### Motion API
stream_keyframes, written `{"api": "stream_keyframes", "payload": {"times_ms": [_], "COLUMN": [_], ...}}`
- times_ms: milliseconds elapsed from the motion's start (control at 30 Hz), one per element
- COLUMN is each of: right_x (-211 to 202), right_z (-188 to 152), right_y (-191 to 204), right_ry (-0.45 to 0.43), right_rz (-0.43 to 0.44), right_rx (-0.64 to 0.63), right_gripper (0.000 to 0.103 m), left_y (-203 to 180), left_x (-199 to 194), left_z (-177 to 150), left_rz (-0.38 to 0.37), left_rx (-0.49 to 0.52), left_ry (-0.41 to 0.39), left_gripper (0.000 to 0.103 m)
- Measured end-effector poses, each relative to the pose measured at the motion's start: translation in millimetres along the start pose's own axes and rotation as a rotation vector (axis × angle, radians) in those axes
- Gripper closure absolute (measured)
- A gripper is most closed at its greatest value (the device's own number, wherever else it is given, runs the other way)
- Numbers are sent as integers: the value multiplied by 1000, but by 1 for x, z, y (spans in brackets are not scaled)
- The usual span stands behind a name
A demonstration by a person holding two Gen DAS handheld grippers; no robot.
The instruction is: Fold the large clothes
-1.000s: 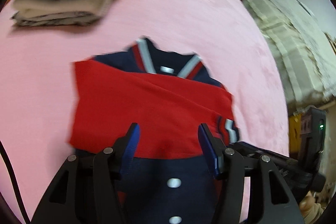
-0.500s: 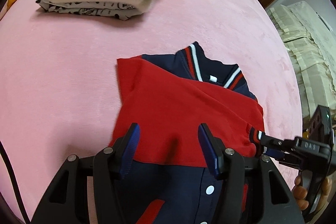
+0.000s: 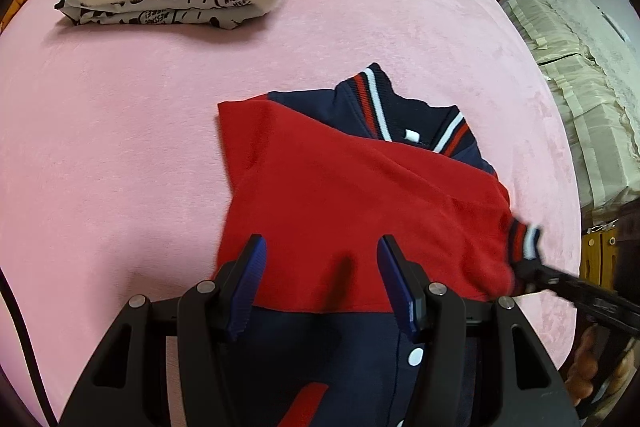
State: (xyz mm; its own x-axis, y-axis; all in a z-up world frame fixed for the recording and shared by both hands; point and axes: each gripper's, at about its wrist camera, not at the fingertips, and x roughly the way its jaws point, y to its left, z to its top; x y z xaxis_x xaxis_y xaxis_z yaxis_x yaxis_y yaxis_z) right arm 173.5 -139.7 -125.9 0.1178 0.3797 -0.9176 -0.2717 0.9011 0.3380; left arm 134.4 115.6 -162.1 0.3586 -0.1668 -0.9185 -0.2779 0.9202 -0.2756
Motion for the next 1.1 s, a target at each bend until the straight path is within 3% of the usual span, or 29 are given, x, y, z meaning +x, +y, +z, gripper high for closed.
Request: {"api": "stream_keyframes", "payload": {"times_ms": [167,233,333,400,467,600,700,767,833,933,1000,1100], "right_x": [-29,-27,2,22,27,14,-9,-23,-22,-3,19,54], "right_z": [12,17,17,13,8,9,7,3,3,7,11,15], "right_y": [19,14,-15,-35,-46,-54,-47,-25,-4,25,42,51], "right_ry": [-177,-213,-150,-80,-66,-70,-153,-227,-248,-229,-210,-160], "right_rz": [-28,-79,-172,-180,-168,-144,-178,-204,-215,-172,-152,-179], "right_rx": [-144,-162,-115,-61,-26,67,89,24,-47,-131,-190,-216], "right_gripper": [91,91,91,90,87,65,65,65,65,69,82,87], "left_y": [1,0,0,0,-2,-2,-6,-12,-21,-34,-42,-47], "left_x": [-3,1,17,25,31,31,18,8,4,12,22,38], "left_z": [2,3,3,2,2,5,12,15,18,21,20,17], "left_rz": [10,27,65,76,91,110,102,92,69,30,25,45], "left_rx": [-12,-8,-9,-8,7,24,12,21,35,41,51,65], "left_ry": [-52,-68,-51,-38,-31,-27,-49,-76,-94,-80,-67,-53], "left_gripper": [47,47,47,47,47,47,47,47,47,47,47,47]}}
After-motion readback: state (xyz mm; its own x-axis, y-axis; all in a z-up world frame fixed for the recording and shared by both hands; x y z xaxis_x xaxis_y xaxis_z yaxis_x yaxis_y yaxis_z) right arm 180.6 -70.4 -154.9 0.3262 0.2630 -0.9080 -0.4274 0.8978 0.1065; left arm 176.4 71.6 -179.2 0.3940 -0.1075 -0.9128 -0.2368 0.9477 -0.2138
